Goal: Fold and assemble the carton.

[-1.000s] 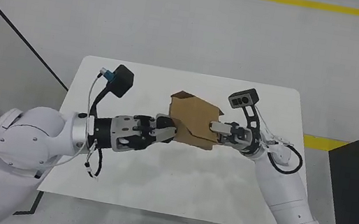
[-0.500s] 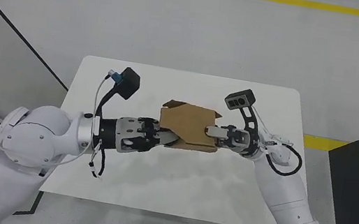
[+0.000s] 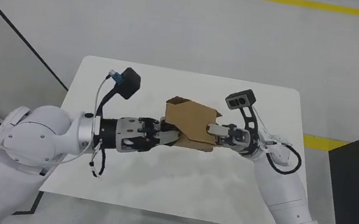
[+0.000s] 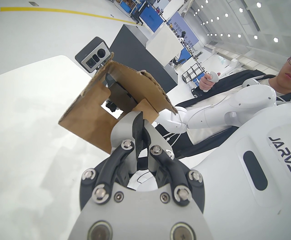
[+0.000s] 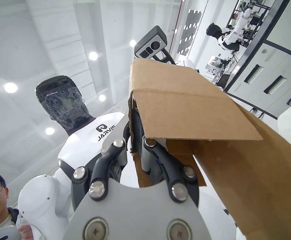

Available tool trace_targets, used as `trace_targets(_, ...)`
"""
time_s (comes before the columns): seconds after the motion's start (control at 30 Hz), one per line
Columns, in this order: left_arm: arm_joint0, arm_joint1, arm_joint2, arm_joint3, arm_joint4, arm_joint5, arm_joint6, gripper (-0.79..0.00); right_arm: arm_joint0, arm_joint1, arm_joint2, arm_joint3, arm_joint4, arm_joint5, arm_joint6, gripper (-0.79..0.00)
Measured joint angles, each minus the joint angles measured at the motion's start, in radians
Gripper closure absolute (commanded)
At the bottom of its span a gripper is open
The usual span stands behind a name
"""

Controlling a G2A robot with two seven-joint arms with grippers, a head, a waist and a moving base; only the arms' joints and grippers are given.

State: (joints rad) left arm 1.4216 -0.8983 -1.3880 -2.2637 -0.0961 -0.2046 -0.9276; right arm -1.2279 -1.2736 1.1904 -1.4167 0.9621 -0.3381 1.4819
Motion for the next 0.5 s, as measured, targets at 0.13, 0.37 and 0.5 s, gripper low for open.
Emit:
trace_targets(0.13, -0.005, -0.001, 0.012, 0.004, 0.004, -0.001, 0.002, 0.0, 0.005, -0.003, -0.011, 0.004, -0.001, 0.003, 0.003, 0.0)
trace_targets(0.37, -0.004, 0.0, -0.008, 0.015, 0.005, 0.002, 0.01, 0.0, 0.009, -0.004, -0.005, 0.018, 0.001, -0.001, -0.001, 0.0)
trace_targets(0.5, 0.003, 0.001, -0.012, 0.011, 0.001, -0.002, 0.006, 0.0, 0.009, -0.004, -0.003, 0.022, 0.003, -0.002, -0.002, 0.0)
